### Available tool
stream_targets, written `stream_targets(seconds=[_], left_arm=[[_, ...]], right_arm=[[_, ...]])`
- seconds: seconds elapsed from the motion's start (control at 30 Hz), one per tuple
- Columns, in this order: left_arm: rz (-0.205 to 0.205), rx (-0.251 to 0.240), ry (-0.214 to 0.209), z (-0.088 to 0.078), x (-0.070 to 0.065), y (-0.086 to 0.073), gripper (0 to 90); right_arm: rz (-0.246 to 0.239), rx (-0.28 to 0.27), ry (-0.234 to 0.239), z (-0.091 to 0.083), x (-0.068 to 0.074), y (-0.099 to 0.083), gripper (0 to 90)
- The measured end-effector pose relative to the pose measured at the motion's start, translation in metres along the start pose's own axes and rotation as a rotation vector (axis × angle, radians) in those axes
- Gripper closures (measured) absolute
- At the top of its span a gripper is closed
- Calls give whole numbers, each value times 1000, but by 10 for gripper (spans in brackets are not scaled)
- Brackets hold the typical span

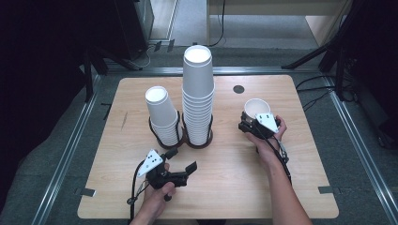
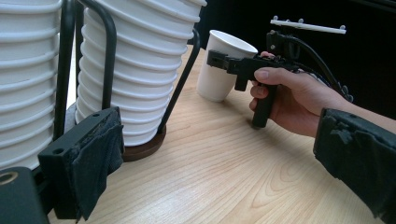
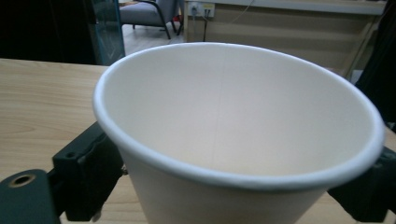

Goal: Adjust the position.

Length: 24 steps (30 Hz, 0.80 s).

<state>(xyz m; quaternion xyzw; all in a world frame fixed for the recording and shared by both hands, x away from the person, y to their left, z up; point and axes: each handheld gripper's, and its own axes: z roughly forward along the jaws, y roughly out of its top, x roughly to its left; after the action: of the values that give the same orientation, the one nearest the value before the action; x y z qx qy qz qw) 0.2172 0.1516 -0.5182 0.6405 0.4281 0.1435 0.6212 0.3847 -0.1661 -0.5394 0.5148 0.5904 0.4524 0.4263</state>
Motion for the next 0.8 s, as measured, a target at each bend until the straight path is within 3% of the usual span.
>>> stream_targets(seconds=[0.1,0.27,0.43,0.67,0.73,0.8], left_arm=[[-4,0,-2,0,0,0,19],[-6,-4,1,-2,2,2,19],[-9,-8,7,-2,1,3,19],[18,-3,24,0,-4,7,19],[17,-3,37,1,-5,10,19],[29,8,79,2,-6,14,19]], right_arm=[[12,16,32,-3,1,1,0],[47,35,53,-11,-2,0,0],[41,39,85,-24,-6,-5,0],[28,45,112,-44,-16,-8,0],[24,42,121,-50,-19,-8,0],[17,38,117,-58,-22,-7,0]])
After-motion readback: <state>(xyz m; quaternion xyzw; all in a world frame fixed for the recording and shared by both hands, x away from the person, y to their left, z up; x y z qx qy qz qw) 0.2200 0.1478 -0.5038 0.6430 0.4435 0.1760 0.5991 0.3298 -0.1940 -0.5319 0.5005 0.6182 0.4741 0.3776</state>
